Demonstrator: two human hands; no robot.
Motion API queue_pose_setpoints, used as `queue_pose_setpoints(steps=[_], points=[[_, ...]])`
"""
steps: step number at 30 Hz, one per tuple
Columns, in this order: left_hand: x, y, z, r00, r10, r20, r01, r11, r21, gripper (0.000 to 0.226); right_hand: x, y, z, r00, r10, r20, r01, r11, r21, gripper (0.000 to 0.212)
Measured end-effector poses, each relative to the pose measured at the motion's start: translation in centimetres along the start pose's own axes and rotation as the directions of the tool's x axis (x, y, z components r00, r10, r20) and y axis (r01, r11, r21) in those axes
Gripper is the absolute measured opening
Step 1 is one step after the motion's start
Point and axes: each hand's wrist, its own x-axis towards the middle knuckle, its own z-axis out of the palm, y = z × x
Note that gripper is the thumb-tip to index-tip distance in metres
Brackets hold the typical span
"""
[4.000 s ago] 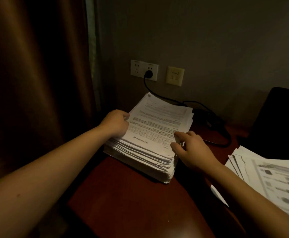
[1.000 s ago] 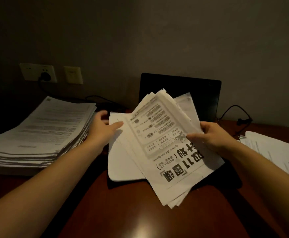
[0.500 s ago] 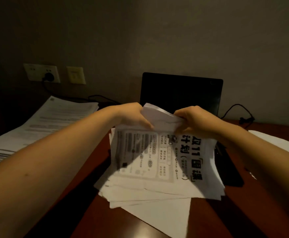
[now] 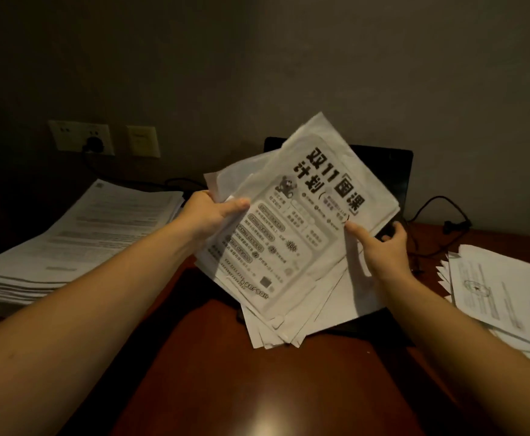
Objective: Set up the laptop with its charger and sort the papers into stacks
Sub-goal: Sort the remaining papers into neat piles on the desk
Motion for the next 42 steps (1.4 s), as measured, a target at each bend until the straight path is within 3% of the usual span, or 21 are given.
queue_pose_setpoints(steps=[2, 5, 12, 15, 20, 24, 28, 31, 34, 36, 39, 42], points=[[-0.1, 0.2, 0.0, 1.000, 0.001, 0.018, 0.000, 0.997, -0.078, 0.026, 0.2, -0.4, 0.4, 0.988, 0.044, 0.146, -0.060, 0.992, 0.108, 0.075], [-0.4, 1.0, 0.0, 0.998, 0.012, 0.062, -0.003, 0.989, -0.145, 0.016, 0.0, -1.7, 0.5, 0.939, -0.020, 0.345, -0.039, 0.986, 0.164, 0.040], [-0.4, -0.2, 0.5, 0.987, -0.048, 0.153, 0.074, 0.984, -0.163, 0.031, 0.3, -3.7, 1.1, 0.974, -0.083, 0.211, 0.006, 0.939, 0.343, 0.027], [-0.5, -1.0, 1.4, 0.980, 0.008, 0.197, 0.006, 0.997, -0.071, 0.026, 0.1, -4.3, 1.3, 0.965, -0.160, 0.209, 0.081, 0.936, 0.343, 0.015], [0.2, 0.4, 2.3, 0.979, 0.169, 0.115, -0.162, 0.985, -0.066, 0.040, 0.7, -7.5, 1.0, 0.930, -0.289, 0.229, 0.225, 0.937, 0.268, 0.021], [-0.2, 1.2, 3.3, 0.976, 0.218, 0.017, -0.208, 0.950, -0.232, 0.038, 0.4, -8.3, 0.7, 0.871, -0.358, 0.337, 0.329, 0.934, 0.140, 0.049], [-1.3, 0.2, 4.6, 0.960, 0.281, 0.007, -0.273, 0.938, -0.212, 0.026, -0.4, -6.3, 0.9, 0.875, -0.344, 0.341, 0.357, 0.934, 0.025, 0.039], [-1.4, 1.7, 4.6, 0.930, 0.364, -0.042, -0.365, 0.911, -0.190, 0.024, -1.0, -7.7, 0.9, 0.843, -0.445, 0.303, 0.452, 0.890, 0.049, 0.031], [-1.6, 3.3, 4.2, 0.906, 0.421, -0.043, -0.422, 0.890, -0.175, 0.024, -1.3, -8.9, 0.9, 0.821, -0.501, 0.273, 0.492, 0.864, 0.105, 0.036], [-1.6, 2.4, 4.4, 0.911, 0.411, -0.019, -0.409, 0.898, -0.160, 0.022, -1.4, -8.1, 1.0, 0.842, -0.463, 0.279, 0.458, 0.885, 0.087, 0.047], [-1.7, -1.8, 4.8, 0.973, 0.228, 0.021, -0.224, 0.968, -0.109, 0.020, -1.5, -4.3, 1.4, 0.900, -0.300, 0.316, 0.309, 0.951, 0.021, 0.068], [-1.6, -6.2, 4.5, 0.992, 0.122, 0.029, -0.120, 0.991, -0.062, 0.019, -1.2, -0.4, 1.6, 0.930, -0.152, 0.334, 0.184, 0.981, -0.065, 0.053]])
